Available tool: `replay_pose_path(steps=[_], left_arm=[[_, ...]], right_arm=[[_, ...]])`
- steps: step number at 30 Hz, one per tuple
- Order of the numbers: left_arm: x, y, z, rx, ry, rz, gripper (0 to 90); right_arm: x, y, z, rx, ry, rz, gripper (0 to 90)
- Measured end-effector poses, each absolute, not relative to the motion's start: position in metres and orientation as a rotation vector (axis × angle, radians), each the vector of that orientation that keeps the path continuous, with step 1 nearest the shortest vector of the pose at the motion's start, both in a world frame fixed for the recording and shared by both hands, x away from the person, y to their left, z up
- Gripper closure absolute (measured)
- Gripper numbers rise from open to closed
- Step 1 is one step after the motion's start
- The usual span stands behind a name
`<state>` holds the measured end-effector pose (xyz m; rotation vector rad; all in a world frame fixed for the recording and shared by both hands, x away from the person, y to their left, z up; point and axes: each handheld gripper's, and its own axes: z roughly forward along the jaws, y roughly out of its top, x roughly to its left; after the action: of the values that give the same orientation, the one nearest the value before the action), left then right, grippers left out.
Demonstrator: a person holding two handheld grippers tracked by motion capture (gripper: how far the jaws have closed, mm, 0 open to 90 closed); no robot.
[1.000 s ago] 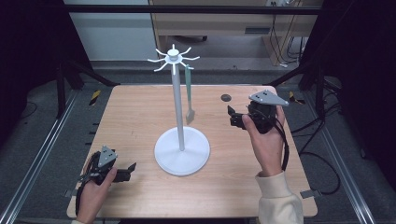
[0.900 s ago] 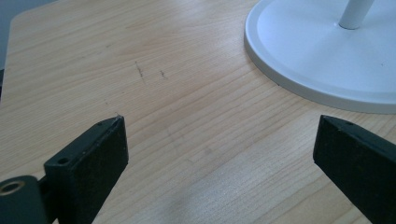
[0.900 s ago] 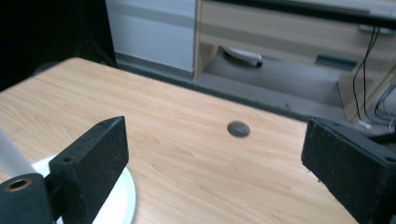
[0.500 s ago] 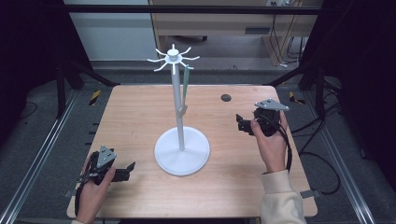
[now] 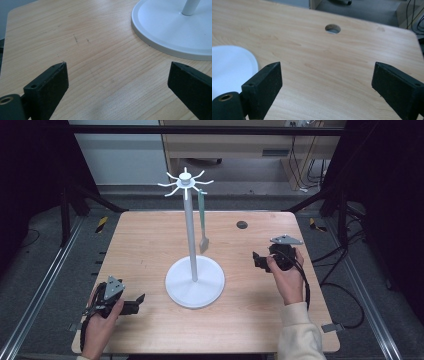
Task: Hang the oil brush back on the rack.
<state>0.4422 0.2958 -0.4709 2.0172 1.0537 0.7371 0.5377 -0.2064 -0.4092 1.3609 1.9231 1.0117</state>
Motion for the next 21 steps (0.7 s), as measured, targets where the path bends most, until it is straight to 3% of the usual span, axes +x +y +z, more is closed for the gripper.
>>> replay_pose_path(steps=[21], left_arm=[[0.442,0.295,-0.471,2.020,1.044,0.741,2.8]], right_arm=[[0.546,-0.183,-0.468,1.325,2.084,0.989,11.7]])
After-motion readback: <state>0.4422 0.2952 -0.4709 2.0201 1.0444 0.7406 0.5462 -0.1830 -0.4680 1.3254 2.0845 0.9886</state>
